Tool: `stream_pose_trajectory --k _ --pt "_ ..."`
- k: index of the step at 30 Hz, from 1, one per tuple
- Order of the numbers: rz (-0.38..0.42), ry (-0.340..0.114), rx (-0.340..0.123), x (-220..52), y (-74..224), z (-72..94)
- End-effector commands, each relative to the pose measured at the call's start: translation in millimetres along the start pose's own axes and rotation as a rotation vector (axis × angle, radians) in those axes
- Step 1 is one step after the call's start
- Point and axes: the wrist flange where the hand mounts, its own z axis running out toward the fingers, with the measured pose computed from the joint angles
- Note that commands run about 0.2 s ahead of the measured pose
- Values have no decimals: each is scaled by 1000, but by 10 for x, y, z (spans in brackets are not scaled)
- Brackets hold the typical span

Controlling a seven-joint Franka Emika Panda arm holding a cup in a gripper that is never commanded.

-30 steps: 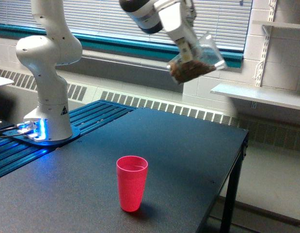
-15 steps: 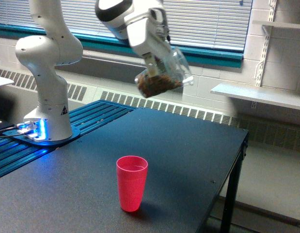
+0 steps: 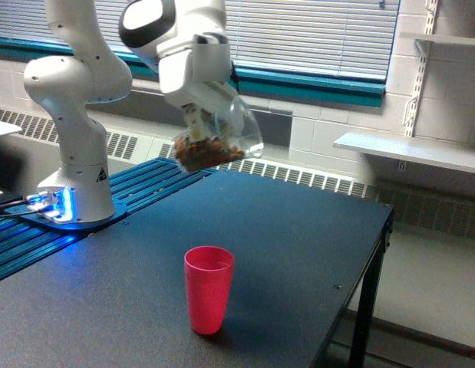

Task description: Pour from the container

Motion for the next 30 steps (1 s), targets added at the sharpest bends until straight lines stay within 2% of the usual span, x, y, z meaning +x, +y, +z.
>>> stream_pose_trajectory --k 1,14,30 --pt "5 -7 -10 -96 201 42" --pt "-25 -66 -66 -373 442 214" --pt "-63 -118 -139 -556 502 372"
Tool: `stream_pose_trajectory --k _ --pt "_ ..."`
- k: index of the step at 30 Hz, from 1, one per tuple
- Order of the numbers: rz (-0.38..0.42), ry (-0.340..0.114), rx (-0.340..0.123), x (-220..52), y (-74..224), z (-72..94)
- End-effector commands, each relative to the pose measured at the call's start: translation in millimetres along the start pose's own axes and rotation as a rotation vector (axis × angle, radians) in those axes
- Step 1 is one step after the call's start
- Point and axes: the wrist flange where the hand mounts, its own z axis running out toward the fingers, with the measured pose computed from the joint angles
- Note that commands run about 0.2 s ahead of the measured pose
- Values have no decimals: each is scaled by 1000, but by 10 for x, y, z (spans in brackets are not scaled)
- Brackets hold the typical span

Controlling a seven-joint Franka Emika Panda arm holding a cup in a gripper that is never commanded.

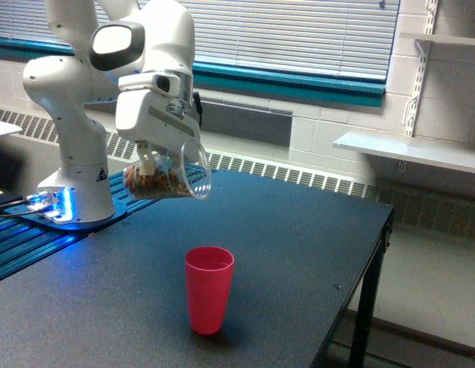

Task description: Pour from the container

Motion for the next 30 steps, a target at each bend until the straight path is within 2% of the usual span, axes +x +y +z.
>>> stream_pose_trajectory --k 1,13,30 --pt "-11 -15 -38 -30 19 58" --pt "-24 -48 -83 -65 -56 165" --pt "-47 -68 -146 -6 -174 257"
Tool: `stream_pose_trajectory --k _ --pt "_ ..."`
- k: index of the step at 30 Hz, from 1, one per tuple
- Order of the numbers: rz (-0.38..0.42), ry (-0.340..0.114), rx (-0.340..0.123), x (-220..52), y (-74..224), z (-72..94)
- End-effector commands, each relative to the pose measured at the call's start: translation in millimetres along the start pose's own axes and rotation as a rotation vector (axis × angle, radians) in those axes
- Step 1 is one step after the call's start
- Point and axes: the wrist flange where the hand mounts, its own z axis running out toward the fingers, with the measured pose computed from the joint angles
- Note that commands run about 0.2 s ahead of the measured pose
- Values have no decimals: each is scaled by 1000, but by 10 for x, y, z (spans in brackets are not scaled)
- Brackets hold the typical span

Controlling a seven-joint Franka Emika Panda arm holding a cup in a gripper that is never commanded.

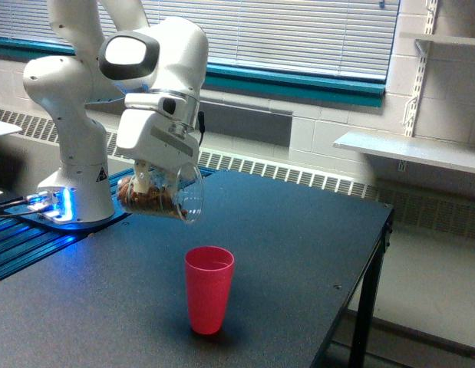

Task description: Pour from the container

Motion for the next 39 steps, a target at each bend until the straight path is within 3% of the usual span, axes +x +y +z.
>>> stream_pose_trajectory --k 1,19,39 --pt "-7 11 -30 58 -74 -30" --pt "-25 -17 -95 -6 -145 43" --pt "-43 -15 -143 35 -265 15"
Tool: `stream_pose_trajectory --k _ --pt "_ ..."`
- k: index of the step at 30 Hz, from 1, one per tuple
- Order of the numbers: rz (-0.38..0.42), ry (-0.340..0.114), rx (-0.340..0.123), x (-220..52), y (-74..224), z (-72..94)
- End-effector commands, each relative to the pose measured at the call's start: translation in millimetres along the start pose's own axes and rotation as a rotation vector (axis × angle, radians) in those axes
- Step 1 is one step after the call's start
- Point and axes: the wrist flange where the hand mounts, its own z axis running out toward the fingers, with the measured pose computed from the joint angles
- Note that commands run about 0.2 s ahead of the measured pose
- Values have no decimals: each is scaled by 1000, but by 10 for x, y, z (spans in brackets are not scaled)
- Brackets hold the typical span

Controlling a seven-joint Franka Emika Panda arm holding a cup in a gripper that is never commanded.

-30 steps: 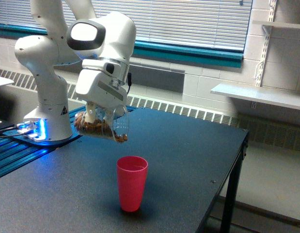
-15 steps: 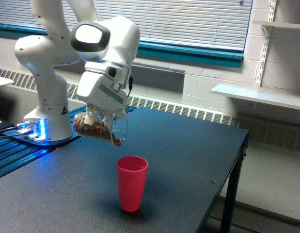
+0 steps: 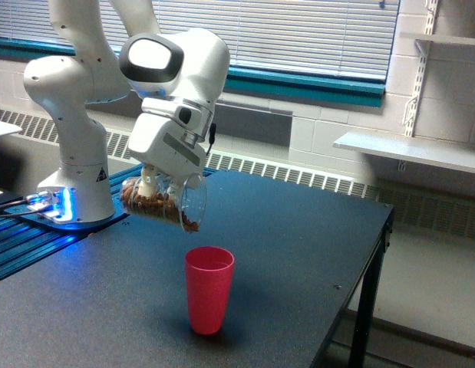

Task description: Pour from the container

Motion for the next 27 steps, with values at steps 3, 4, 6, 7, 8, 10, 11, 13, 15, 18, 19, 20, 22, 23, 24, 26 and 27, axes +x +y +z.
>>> stream_pose_trajectory --k 3,4,6,7,8,10,11,13,15,18,19,20,22,23,24,26,27 --pt "-1 13 -32 47 -62 -68" --pt "2 11 -36 43 -69 -70" --pt "4 9 -42 46 -74 -73" --pt "4 10 -47 50 -76 -76" --pt "7 10 -52 52 -82 -79" --pt "9 7 -56 51 -88 -77" --pt "11 6 -58 50 -91 -74" --pt "13 6 -63 50 -96 -72" --pt "10 3 -67 56 -97 -71" --pt "8 4 -78 67 -102 -77" --pt "7 3 -81 69 -103 -79" --pt "5 4 -85 75 -102 -82" --pt "4 4 -91 79 -104 -86" --pt "3 3 -96 83 -104 -91" --pt "3 3 -103 87 -106 -100" --pt "7 0 -104 84 -113 -102" --pt "8 -2 -104 80 -115 -99"
